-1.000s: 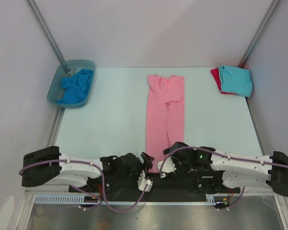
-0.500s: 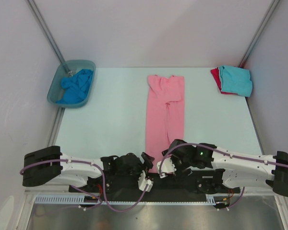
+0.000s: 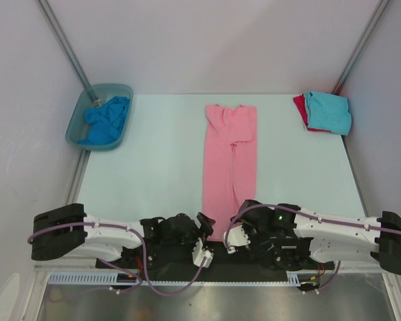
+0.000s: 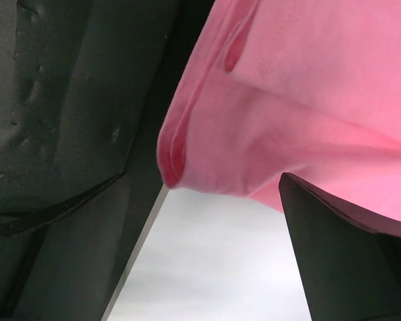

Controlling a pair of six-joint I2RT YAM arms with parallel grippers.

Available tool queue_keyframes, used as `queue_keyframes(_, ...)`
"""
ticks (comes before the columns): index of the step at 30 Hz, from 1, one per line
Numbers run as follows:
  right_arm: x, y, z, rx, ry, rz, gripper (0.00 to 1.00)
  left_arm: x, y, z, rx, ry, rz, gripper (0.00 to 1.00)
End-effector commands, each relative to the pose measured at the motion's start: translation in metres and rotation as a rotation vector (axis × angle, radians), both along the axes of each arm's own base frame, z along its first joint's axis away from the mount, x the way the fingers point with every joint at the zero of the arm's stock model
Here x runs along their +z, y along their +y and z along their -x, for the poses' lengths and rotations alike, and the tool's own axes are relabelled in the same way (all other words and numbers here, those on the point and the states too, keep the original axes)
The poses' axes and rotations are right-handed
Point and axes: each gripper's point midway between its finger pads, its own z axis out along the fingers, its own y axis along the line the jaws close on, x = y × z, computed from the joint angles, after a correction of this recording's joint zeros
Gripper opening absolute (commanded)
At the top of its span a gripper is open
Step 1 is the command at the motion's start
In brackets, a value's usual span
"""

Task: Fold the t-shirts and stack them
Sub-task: Fold the tshirt

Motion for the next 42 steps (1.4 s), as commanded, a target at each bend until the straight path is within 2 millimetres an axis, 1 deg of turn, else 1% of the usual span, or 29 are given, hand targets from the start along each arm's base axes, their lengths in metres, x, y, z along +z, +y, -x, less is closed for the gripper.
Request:
queue_keyframes(1,0.001,0.003,0.000,0.011,-0.010,-0.031,1.00,0.018,-0.016,0.005,-0.034,0.009,0.071,0.84)
queue_keyframes(2,0.002,0.007,-0.001,0.011,-0.017,-0.045,1.00,0.018,-0.016,0.005,-0.033,0.009,0.071,0.84)
queue_keyframes(4,0.000,0.007,-0.003,0.009,-0.026,-0.048,1.00,0.017,-0.015,0.004,-0.027,0.012,0.070,0.84)
queue_keyframes(8,-0.002,0.008,-0.006,0.012,-0.047,-0.052,1.00,0.017,-0.014,0.004,-0.020,0.017,0.070,0.77)
queue_keyframes(10,-0.004,0.007,-0.006,0.016,-0.054,-0.048,1.00,0.017,-0.015,0.004,-0.021,0.018,0.071,0.77)
queue_keyframes(15,-0.007,0.012,-0.009,0.011,-0.069,-0.071,1.00,0.017,-0.015,0.004,-0.023,0.012,0.071,0.76)
queue_keyframes(19,-0.006,0.013,-0.012,0.008,-0.088,-0.077,0.98,0.017,-0.014,0.004,-0.021,0.013,0.066,0.73)
queue_keyframes(21,-0.007,0.013,-0.013,0.005,-0.096,-0.080,0.86,0.018,-0.014,0.003,-0.020,0.009,0.067,0.70)
queue_keyframes(22,-0.006,0.013,-0.014,0.009,-0.101,-0.080,0.79,0.017,-0.014,0.004,-0.020,0.009,0.064,0.68)
queue_keyframes(23,-0.006,0.014,-0.015,0.004,-0.107,-0.084,0.63,0.018,-0.014,0.004,-0.020,0.009,0.065,0.63)
queue_keyframes(24,-0.005,0.015,-0.016,0.000,-0.112,-0.087,0.56,0.018,-0.014,0.003,-0.017,0.011,0.064,0.59)
queue_keyframes(25,-0.005,0.015,-0.017,0.002,-0.119,-0.085,0.49,0.019,-0.014,0.003,-0.016,0.014,0.063,0.49)
queue_keyframes(26,-0.004,0.017,-0.018,-0.001,-0.123,-0.093,0.37,0.020,-0.014,0.004,-0.019,0.017,0.064,0.44)
queue_keyframes(27,-0.004,0.017,-0.019,-0.001,-0.124,-0.091,0.30,0.020,-0.014,0.003,-0.018,0.022,0.057,0.39)
queue_keyframes(28,-0.003,0.018,-0.020,-0.003,-0.129,-0.092,0.25,0.020,-0.014,0.004,-0.016,0.028,0.056,0.27)
queue_keyframes(29,-0.002,0.019,-0.020,-0.001,-0.133,-0.097,0.13,0.021,-0.014,0.003,-0.015,0.028,0.054,0.21)
queue_keyframes(30,-0.002,0.020,-0.022,-0.004,-0.135,-0.095,0.08,0.022,-0.014,0.002,-0.010,0.028,0.053,0.13)
queue_keyframes(31,0.000,0.022,-0.023,-0.003,-0.142,-0.102,0.02,0.024,-0.015,0.000,-0.001,0.028,0.057,0.00)
queue_keyframes(32,0.001,0.023,-0.023,-0.002,-0.143,-0.102,0.00,0.023,-0.014,-0.001,0.003,0.028,0.049,0.00)
queue_keyframes(34,0.003,0.024,-0.025,-0.006,-0.142,-0.099,0.00,0.028,-0.014,-0.007,0.027,0.029,0.058,0.00)
queue_keyframes(35,0.008,0.024,-0.031,-0.024,-0.165,-0.092,0.00,0.029,-0.014,-0.010,0.042,0.032,0.063,0.00)
queue_keyframes(37,0.013,0.024,-0.036,-0.027,-0.180,-0.079,0.00,0.040,-0.015,-0.020,0.076,0.023,0.087,0.00)
queue_keyframes(38,0.022,0.026,-0.043,-0.044,-0.192,-0.087,0.00,0.044,-0.015,-0.025,0.092,0.026,0.097,0.00)
queue_keyframes(39,0.028,0.027,-0.047,-0.046,-0.203,-0.089,0.00,0.052,-0.014,-0.034,0.118,0.030,0.105,0.00)
queue_keyframes(40,0.032,0.025,-0.049,-0.052,-0.207,-0.082,0.00,0.062,-0.015,-0.037,0.123,0.031,0.126,0.00)
queue_keyframes(41,0.043,0.026,-0.057,-0.077,-0.220,-0.098,0.00,0.064,-0.012,-0.040,0.132,0.035,0.120,0.00)
queue_keyframes(42,0.049,0.026,-0.061,-0.070,-0.235,-0.101,0.00,0.073,-0.013,-0.047,0.145,0.029,0.133,0.00)
